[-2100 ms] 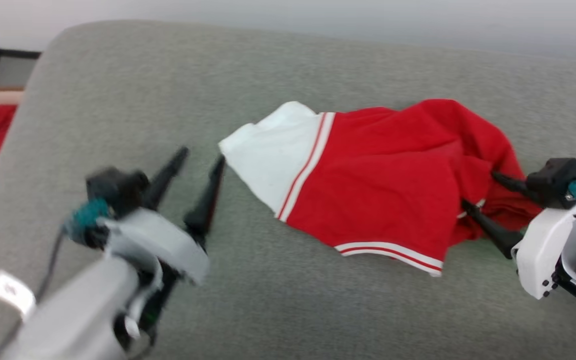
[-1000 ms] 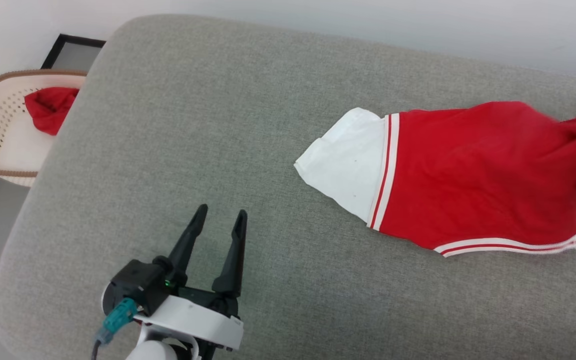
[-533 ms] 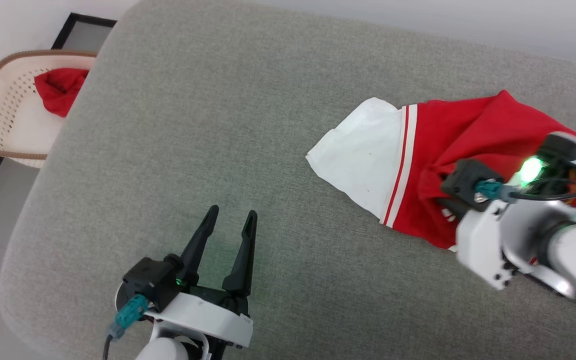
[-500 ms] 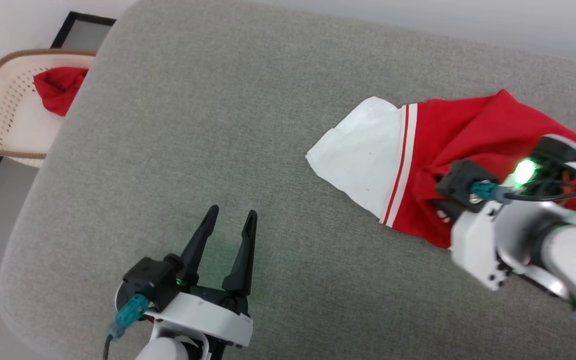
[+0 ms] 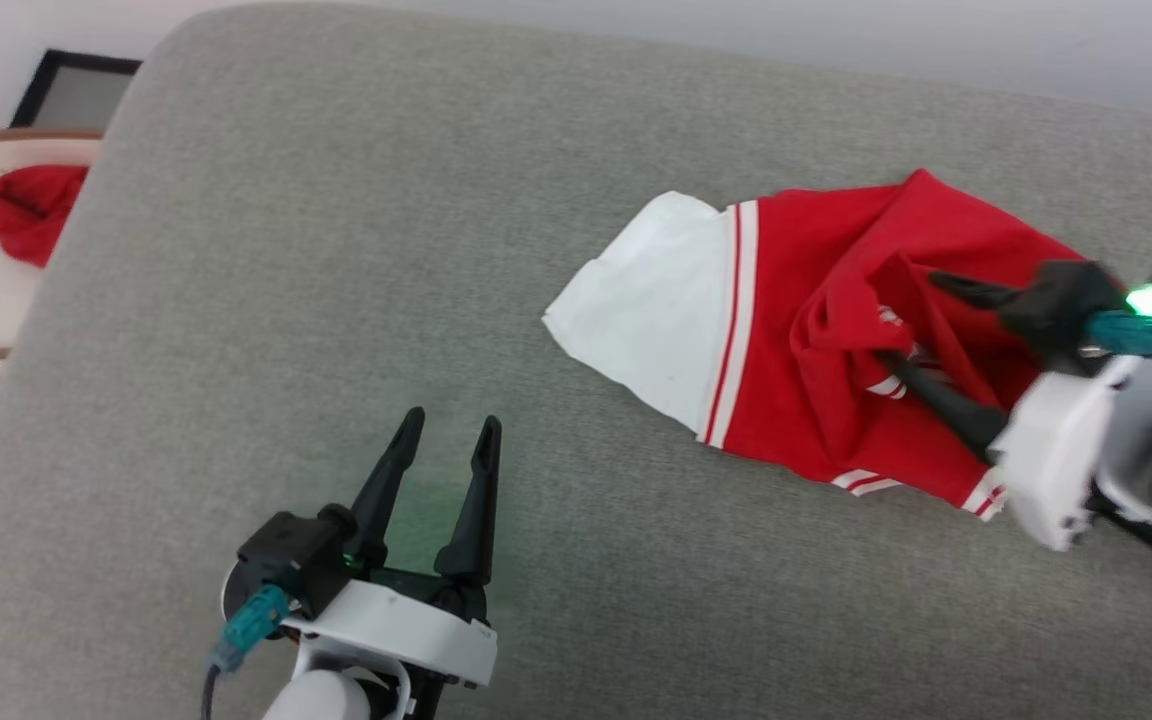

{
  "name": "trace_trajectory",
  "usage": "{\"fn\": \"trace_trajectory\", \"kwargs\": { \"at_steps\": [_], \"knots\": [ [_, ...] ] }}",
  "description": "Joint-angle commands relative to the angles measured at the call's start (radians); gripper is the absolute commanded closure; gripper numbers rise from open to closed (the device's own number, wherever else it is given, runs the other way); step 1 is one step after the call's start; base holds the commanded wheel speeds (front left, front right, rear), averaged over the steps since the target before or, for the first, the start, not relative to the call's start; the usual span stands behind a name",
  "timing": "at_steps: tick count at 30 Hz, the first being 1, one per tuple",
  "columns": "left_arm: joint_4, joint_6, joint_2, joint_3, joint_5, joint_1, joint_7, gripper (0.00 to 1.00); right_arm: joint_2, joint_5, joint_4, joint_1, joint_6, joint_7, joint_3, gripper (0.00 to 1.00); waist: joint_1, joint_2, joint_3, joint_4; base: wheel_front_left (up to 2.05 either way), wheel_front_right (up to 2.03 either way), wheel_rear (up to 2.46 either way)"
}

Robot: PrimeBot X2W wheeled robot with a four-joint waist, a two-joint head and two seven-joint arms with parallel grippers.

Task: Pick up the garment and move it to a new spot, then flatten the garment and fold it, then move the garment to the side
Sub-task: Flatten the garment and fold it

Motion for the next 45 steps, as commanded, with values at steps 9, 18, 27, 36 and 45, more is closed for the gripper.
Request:
{"fn": "trace_trajectory", "kwargs": {
  "at_steps": [9,18,27,36,45],
  "knots": [
    [0.019,-0.03,-0.032,0.013,0.026,-0.011,0.0,0.0,-0.137,0.079,-0.182,0.093,-0.001,0.079,-0.125,0.0,0.0,-0.0001,0.009,-0.024,0.0,0.0,0.0],
    [0.035,-0.053,-0.057,0.034,0.033,-0.01,0.0,0.0,-0.191,0.102,-0.255,0.182,-0.001,0.128,-0.188,0.0,0.0,-0.0001,0.029,-0.001,0.0,0.0,0.0],
    [0.06,-0.077,-0.087,0.045,0.047,-0.021,0.0,0.0,-0.19,0.051,-0.258,0.181,-0.001,0.158,-0.178,0.0,0.0,-0.0001,0.044,0.031,0.0,0.0,0.0],
    [0.069,-0.095,-0.109,0.063,0.059,-0.019,0.0,0.0,-0.289,-0.036,-0.226,0.183,-0.001,0.173,-0.135,0.0,0.0,-0.0001,0.072,0.041,0.0,0.0,0.0],
    [0.084,-0.113,-0.124,0.048,0.072,-0.058,0.0,0.0,-0.296,-0.1,-0.147,0.086,-0.001,0.138,-0.021,1.0,0.0,-0.0001,0.11,0.057,0.0,0.0,0.0]
  ]
}}
